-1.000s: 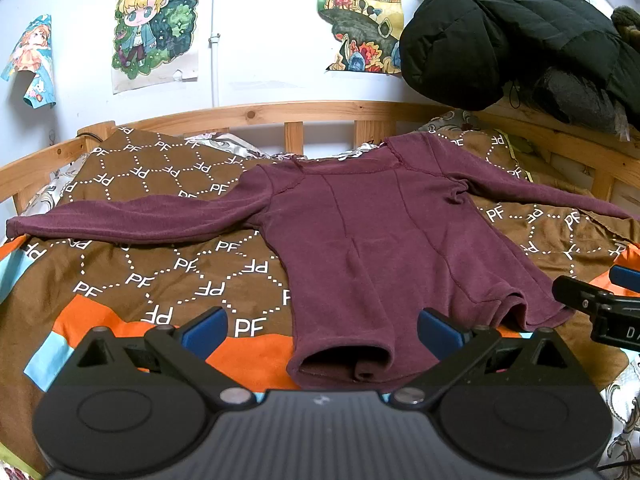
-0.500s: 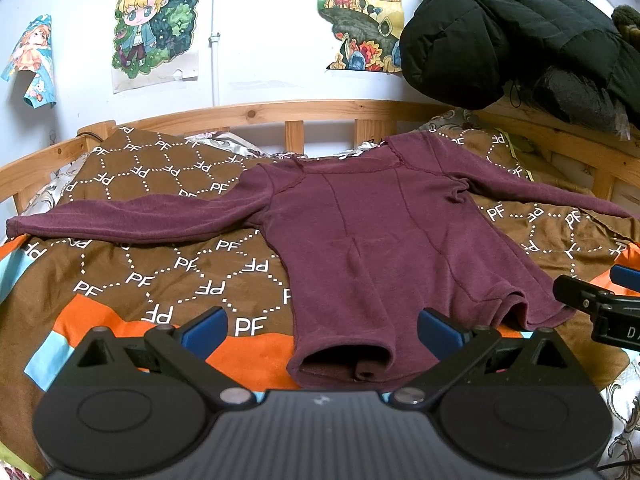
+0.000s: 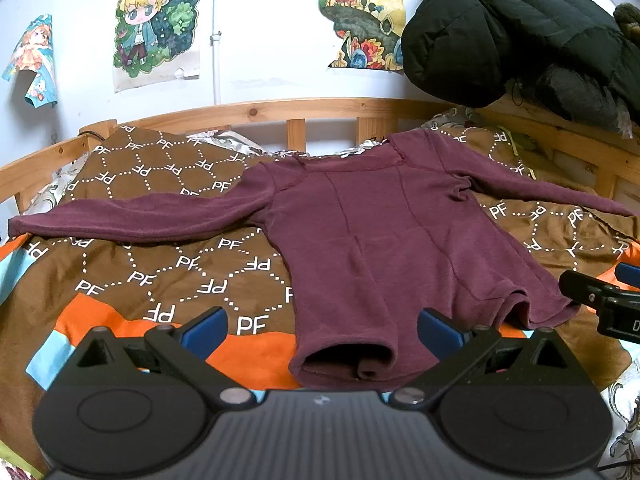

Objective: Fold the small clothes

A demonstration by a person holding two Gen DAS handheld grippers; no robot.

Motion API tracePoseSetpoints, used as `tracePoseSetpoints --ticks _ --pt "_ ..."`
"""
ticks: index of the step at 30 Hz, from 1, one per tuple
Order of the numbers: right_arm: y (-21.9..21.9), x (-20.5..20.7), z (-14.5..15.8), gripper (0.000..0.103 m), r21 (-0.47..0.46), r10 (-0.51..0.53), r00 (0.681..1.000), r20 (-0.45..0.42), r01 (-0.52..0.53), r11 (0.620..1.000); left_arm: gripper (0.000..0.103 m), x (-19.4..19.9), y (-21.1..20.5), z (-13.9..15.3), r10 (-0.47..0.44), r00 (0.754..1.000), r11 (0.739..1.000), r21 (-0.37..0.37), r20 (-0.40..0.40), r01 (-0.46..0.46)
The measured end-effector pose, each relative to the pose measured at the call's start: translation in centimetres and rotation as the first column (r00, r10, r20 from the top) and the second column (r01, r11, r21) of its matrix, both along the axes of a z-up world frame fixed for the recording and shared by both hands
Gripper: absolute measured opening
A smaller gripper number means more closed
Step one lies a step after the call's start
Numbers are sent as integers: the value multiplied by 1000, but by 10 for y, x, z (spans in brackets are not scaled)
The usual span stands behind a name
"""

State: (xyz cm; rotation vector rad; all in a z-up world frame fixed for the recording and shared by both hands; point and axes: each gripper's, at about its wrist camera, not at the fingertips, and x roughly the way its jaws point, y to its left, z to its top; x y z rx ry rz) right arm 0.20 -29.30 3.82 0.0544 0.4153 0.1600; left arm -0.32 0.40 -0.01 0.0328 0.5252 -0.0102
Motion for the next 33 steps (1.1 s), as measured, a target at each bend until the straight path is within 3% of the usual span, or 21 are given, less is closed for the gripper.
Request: tracePoseSetpoints --ticks 9,14,17,21,27,33 --pt "0 0 2 102 1 2 1000 -8 -2 1000 103 3 -3 -1 2 1000 1000 9 -20 -2" --pt "4 18 7 103 -51 -39 994 -101 34 998 103 25 -6 1 37 996 996 81 -82 -30" --pt "-4 30 13 103 -24 -50 989 -137 47 999 103 48 -1 12 41 991 997 69 -128 -33" --pt "-38 43 26 103 88 -38 993 -113 48 995 103 85 8 32 87 976 996 36 -200 -81" --pt "-104 67 43 103 97 -240 968 -72 246 964 103 137 3 54 78 966 994 96 -247 -56" --pt "-171 110 50 103 170 -313 929 -200 347 922 103 174 -28 33 24 970 980 196 -240 24"
